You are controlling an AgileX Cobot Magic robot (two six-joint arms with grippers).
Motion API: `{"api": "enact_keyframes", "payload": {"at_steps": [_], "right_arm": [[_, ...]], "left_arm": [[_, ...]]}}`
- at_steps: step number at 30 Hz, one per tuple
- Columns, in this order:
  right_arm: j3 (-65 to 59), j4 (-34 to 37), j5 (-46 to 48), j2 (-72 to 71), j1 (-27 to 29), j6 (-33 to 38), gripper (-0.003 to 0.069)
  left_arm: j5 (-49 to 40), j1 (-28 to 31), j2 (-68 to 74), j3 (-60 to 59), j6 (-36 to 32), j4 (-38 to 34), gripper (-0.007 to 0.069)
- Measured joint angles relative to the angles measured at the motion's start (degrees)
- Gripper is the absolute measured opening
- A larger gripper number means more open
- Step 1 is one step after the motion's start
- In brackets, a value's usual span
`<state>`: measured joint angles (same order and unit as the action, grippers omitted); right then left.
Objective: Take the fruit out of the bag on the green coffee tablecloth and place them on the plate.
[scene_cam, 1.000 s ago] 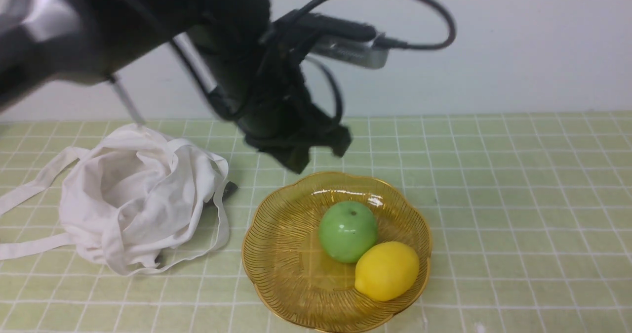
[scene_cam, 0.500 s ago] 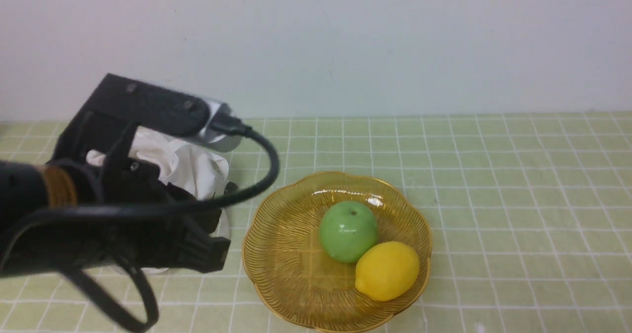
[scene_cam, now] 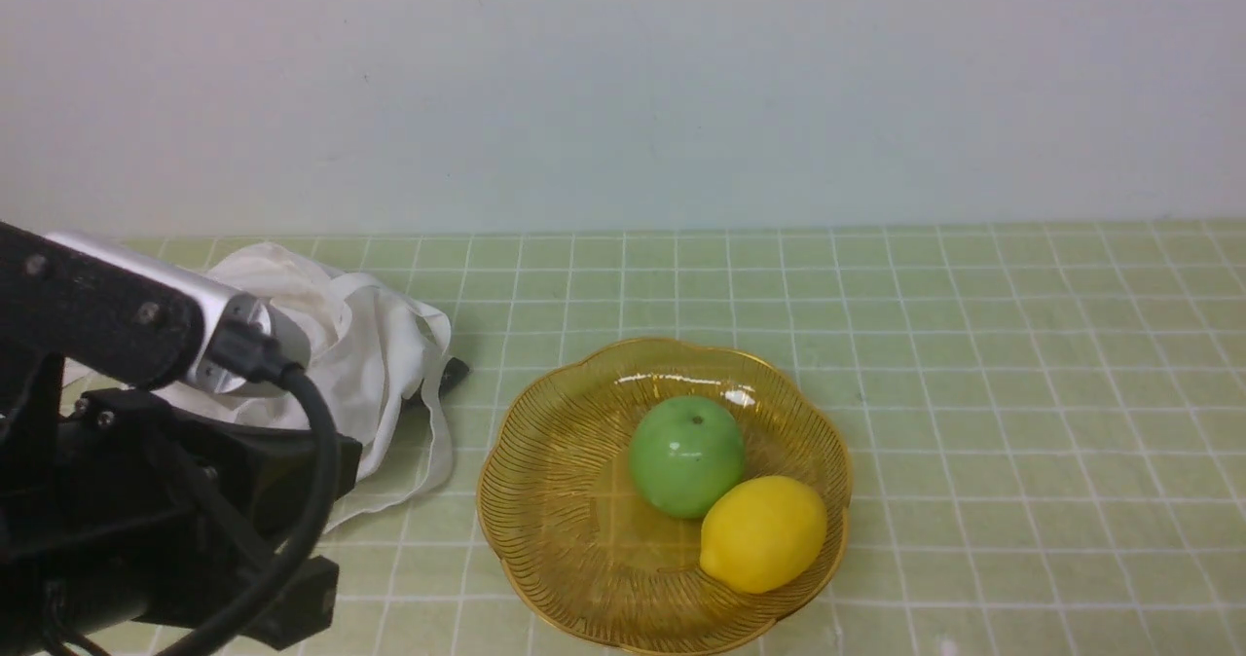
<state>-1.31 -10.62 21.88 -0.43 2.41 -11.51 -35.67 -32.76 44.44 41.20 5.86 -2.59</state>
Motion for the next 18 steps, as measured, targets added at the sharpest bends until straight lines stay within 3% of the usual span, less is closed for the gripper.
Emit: {"api": "enact_keyframes", "payload": {"at_steps": [12, 17, 18], "right_arm": [[0.0, 0.0, 0.0, 0.0, 0.0, 0.0, -0.0015], [0.0, 0.0, 0.0, 0.0, 0.0, 0.0, -0.0015], [0.0, 0.0, 0.0, 0.0, 0.0, 0.0, -0.0015]], "left_arm": [[4.5, 1.0, -4.0, -6.2, 0.7, 2.6, -0.0008], [9.6, 8.2, -14.4, -14.5, 1.0, 2.2, -0.0008], [11.1, 11.8, -18.8, -18.2, 1.0, 2.1, -0.0008]]}}
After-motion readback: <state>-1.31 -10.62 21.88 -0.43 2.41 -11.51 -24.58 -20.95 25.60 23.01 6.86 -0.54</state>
